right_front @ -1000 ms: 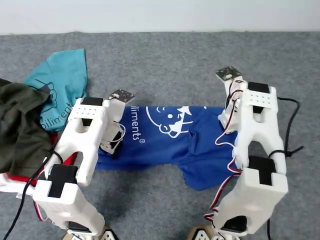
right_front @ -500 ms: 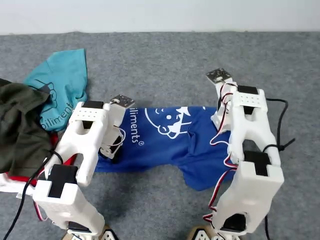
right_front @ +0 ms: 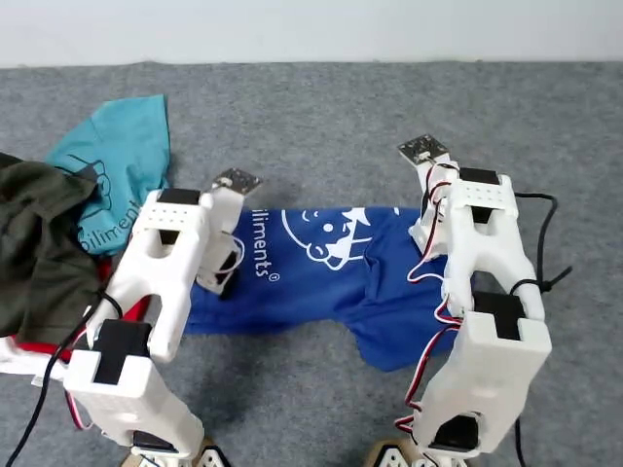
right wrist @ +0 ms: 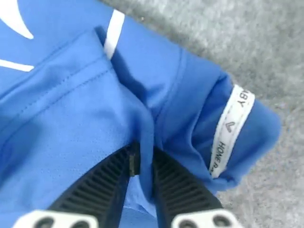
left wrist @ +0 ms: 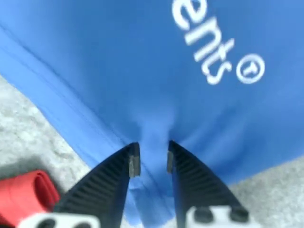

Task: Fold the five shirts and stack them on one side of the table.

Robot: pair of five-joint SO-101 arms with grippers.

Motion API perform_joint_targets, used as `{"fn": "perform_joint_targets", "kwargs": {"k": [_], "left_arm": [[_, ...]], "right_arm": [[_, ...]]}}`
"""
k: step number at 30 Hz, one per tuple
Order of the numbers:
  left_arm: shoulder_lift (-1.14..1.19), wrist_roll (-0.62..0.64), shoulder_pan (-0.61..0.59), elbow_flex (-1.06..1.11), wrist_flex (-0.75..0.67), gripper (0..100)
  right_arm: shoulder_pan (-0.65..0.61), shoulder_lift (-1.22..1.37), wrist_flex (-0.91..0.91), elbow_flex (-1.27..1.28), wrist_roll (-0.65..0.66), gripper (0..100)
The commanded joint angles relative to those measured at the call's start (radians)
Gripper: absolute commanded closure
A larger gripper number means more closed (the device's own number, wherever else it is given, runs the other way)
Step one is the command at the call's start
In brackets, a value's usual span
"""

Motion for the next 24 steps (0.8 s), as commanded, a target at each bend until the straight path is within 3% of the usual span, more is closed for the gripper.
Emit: {"fn": "perform_joint_targets", "kwargs": {"k": [1,8,17,24], "left_arm": [[-0.008,0.003,0.002,-0.054,-0.003,89],[-0.009,0.002,-0.021,-0.058,-0.008,89],[-0.012,0.003,-0.107,-0.143,0.023,89],[-0.017,0.002,-0.109,-0.248,0.124,89]], "right_arm": [[-0.012,-0.008,-0.002,-0.009,0.008,96.5],[0.008,-0.008,0.182,-0.107,0.009,78.5],[0.041,-0.008,0.404,-0.322,0.009,80.9],[-0.033,0.002,0.409,-0.433,0.011,80.9]]}}
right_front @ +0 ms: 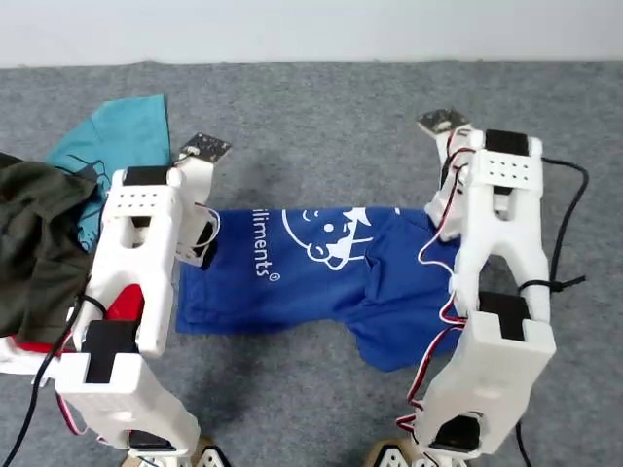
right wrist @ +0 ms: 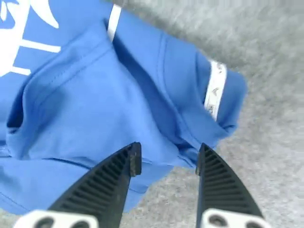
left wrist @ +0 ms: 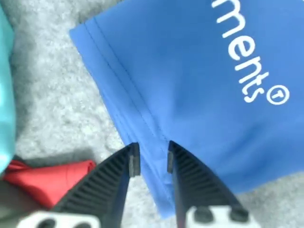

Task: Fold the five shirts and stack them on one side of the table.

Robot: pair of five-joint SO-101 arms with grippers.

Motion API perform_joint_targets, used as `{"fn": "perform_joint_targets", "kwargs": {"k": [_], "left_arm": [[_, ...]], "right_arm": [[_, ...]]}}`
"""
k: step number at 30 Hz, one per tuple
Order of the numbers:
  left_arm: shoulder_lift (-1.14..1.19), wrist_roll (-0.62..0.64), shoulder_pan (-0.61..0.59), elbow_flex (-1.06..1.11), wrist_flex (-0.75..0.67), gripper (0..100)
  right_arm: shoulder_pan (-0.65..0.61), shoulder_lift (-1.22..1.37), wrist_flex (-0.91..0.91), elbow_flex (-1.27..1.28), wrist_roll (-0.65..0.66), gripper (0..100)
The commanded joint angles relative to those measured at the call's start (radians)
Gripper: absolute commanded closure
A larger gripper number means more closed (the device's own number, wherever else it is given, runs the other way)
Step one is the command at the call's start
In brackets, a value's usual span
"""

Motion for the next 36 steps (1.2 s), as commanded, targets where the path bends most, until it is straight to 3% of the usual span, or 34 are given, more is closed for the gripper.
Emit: {"fn": "perform_joint_targets", "kwargs": {"k": [1,8,16,30,36], "left_arm": [[-0.017,0.002,-0.005,-0.074,0.061,89],[-0.009,0.002,-0.005,-0.085,0.124,89],[-0.008,0.002,-0.005,-0.084,0.12,89],[-0.008,0.002,-0.003,-0.082,0.12,89],[-0.006,0.002,-0.003,-0.082,0.118,89]], "right_arm": [[-0.07,-0.002,-0.002,-0.071,0.018,80.9],[-0.145,0.007,-0.064,-0.124,0.345,80.9],[-0.139,0.117,-0.058,-0.126,0.586,80.9],[-0.182,0.343,-0.065,-0.328,0.559,81.1],[-0.199,0.401,-0.058,-0.368,0.555,99.6]]}}
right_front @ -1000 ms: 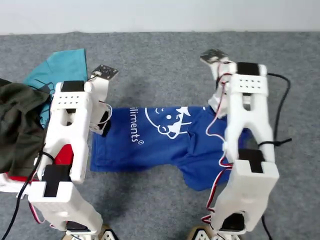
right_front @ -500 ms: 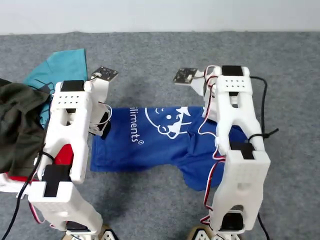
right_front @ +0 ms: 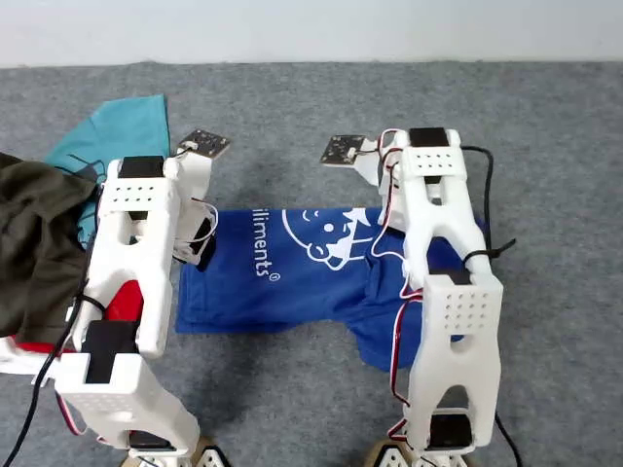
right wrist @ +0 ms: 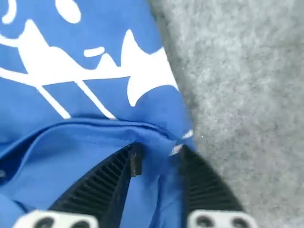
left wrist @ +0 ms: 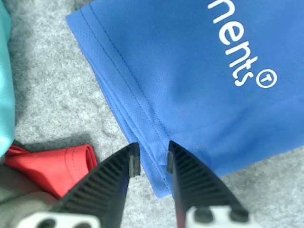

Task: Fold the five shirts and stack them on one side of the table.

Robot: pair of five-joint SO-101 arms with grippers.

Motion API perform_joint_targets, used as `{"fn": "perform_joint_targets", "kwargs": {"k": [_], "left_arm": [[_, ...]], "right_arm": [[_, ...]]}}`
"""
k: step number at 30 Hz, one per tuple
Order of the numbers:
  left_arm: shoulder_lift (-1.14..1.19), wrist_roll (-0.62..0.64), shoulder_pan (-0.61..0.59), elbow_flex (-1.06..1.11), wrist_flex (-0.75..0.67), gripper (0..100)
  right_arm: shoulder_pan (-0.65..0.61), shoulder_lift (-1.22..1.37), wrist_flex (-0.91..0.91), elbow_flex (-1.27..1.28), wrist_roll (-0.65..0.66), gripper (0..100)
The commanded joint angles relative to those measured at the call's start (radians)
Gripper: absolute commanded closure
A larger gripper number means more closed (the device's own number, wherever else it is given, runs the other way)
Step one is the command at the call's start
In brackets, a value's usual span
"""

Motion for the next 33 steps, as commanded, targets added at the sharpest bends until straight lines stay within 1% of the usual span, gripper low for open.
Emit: {"fn": "perform_joint_targets", "kwargs": {"k": [1,3,6,15,19,21,24,26,33], "left_arm": [[-0.006,0.003,-0.003,-0.027,0.006,89],[-0.006,0.003,-0.003,-0.027,0.006,89],[-0.006,0.003,-0.003,-0.027,0.006,89],[-0.006,0.003,-0.003,-0.027,0.006,89],[-0.006,0.003,-0.003,-0.027,0.009,89],[-0.006,0.003,-0.003,-0.027,0.011,89],[-0.006,0.003,-0.003,-0.027,0.011,89],[-0.006,0.003,-0.003,-0.027,0.011,89],[-0.006,0.003,-0.003,-0.027,0.011,89]], "right_arm": [[-0.008,-0.005,-0.001,-0.041,-0.023,98.4],[-0.005,-0.004,0.001,-0.046,-0.049,96.9],[-0.005,-0.004,0.013,-0.074,-0.066,98.8],[-0.005,0.001,0.242,-0.285,-0.064,98.8],[-0.007,0.002,0.272,-0.298,-0.064,98.6],[-0.007,0.007,0.269,-0.296,-0.064,95.8],[-0.005,0.007,0.268,-0.296,-0.069,85.3],[-0.005,0.005,0.268,-0.299,-0.1,79.8],[-0.013,0.007,0.269,-0.296,-0.112,81.5]]}}
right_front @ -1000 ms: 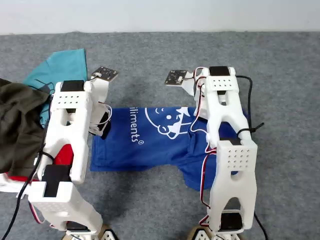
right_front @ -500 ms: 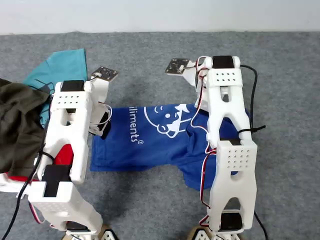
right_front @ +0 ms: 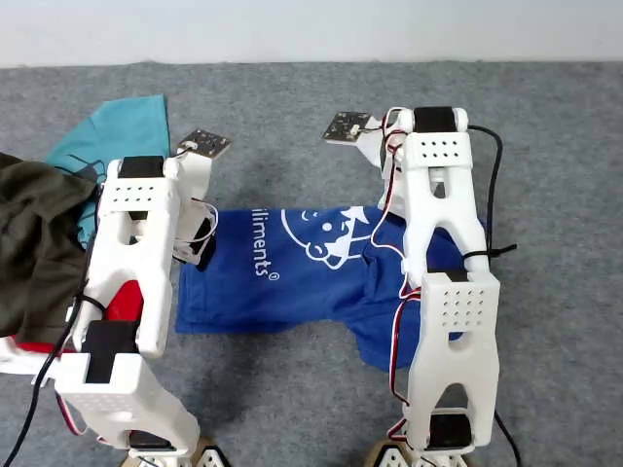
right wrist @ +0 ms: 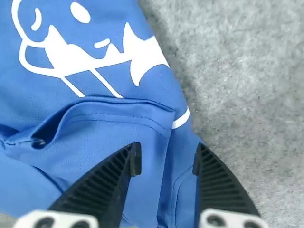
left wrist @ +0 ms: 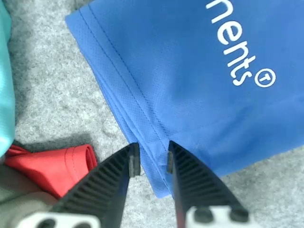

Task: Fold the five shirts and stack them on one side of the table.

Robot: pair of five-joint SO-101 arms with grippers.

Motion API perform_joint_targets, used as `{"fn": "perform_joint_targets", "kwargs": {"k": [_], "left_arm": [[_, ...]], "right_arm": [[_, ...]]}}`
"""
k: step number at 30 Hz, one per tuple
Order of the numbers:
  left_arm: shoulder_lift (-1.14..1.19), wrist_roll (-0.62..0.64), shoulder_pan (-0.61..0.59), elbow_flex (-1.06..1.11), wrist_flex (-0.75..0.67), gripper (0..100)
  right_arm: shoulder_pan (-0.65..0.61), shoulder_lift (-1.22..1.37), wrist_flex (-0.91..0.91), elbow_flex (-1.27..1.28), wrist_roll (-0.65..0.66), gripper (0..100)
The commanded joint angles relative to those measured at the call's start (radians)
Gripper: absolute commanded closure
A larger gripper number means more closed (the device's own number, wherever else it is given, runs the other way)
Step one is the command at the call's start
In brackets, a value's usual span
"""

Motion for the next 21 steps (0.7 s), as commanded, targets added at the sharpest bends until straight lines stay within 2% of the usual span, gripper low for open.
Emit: {"fn": "perform_joint_targets", "kwargs": {"k": [1,8,11,13,17,21], "left_arm": [[-0.006,0.003,-0.003,-0.027,0.011,89],[-0.006,0.003,-0.003,-0.021,0.006,89],[-0.006,0.003,-0.002,0.012,-0.009,89],[-0.006,0.003,0.0,0.042,-0.034,89],[-0.006,0.003,0.002,0.067,-0.052,89],[-0.008,0.003,0.002,0.067,-0.052,89]], "right_arm": [[-0.01,-0.01,0.024,-0.032,-0.012,81.5],[-0.021,0.082,0.019,-0.037,-0.011,81.6],[-0.016,0.117,-0.041,-0.037,-0.014,81.9],[-0.018,0.128,-0.061,-0.037,-0.014,85.7],[-0.022,0.117,-0.061,-0.037,-0.015,99.5],[-0.016,0.076,-0.016,-0.037,-0.015,99.1]]}}
